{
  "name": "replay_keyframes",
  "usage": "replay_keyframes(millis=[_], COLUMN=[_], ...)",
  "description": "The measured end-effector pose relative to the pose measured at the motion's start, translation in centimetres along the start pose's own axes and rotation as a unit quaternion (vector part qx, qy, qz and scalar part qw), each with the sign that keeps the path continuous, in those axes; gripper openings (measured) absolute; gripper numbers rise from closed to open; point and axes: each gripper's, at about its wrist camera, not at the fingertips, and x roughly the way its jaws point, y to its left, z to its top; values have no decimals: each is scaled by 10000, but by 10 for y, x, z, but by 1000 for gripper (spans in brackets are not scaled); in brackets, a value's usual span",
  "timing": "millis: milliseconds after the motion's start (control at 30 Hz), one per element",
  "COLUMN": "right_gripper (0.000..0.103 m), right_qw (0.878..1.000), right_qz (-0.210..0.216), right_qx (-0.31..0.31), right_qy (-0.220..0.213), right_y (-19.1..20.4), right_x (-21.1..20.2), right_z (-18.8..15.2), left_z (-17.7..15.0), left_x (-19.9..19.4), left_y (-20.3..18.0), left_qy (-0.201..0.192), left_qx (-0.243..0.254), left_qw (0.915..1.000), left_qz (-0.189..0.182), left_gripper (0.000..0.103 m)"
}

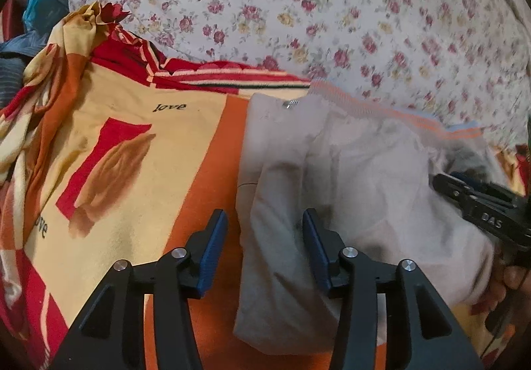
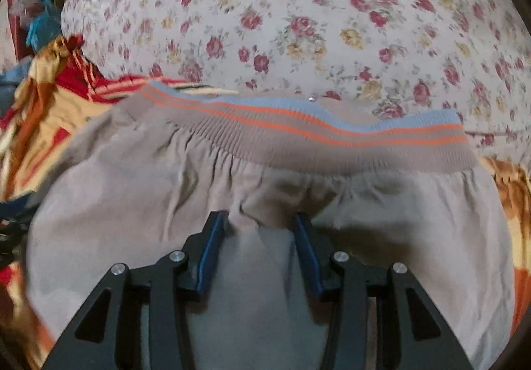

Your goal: Fold large clothes

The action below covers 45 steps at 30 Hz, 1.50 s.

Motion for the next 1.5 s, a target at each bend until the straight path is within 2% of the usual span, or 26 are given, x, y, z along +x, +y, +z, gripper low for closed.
replay_keyframes(millis=[167, 333, 500, 633, 767, 833, 967, 1100, 1267, 1400, 1500], right_gripper=[49, 49, 49, 51, 51, 51, 51, 51, 52, 52, 52], right_qw=[9988, 9986, 9989, 9997, 9994, 9995, 9994, 9999, 9995, 9987, 9994], right_qz=[185, 340, 390, 144, 165, 306, 229, -28, -276, -403, -307], right_qx=[317, 322, 199, -50, -82, 17, 47, 18, 46, -228, -171], right_qy=[-310, -262, -174, 195, 291, 85, -264, -167, 177, 203, -65], right_y=[-13, -5, 20, 34, 34, 30, 26, 22, 14, 22, 17], right_x=[-30, -27, 0, 30, 24, 7, -14, -5, 32, 26, 3], right_z=[-3, 6, 9, 5, 9, 10, 17, 21, 8, 12, 13], left_z=[4, -1, -3, -4, -5, -5, -6, -6, -7, -7, -8], left_x=[-14, -3, 8, 10, 10, 9, 11, 14, 20, 23, 24], left_y=[0, -8, -8, -8, -7, -6, -5, -5, -3, -1, 0], left_qy=[-290, -113, 17, 56, 102, 108, 139, 174, 233, 275, 263], left_qx=[-198, -49, -64, -55, -29, -24, -64, -110, -166, -225, -214], left_qw=[9987, 9996, 9997, 9997, 9997, 9997, 9996, 9995, 9993, 9991, 9992], left_qz=[-358, -235, -220, -218, -210, -217, -225, -223, -220, -216, -191], left_gripper=[51, 52, 52, 52, 52, 52, 52, 54, 62, 65, 68])
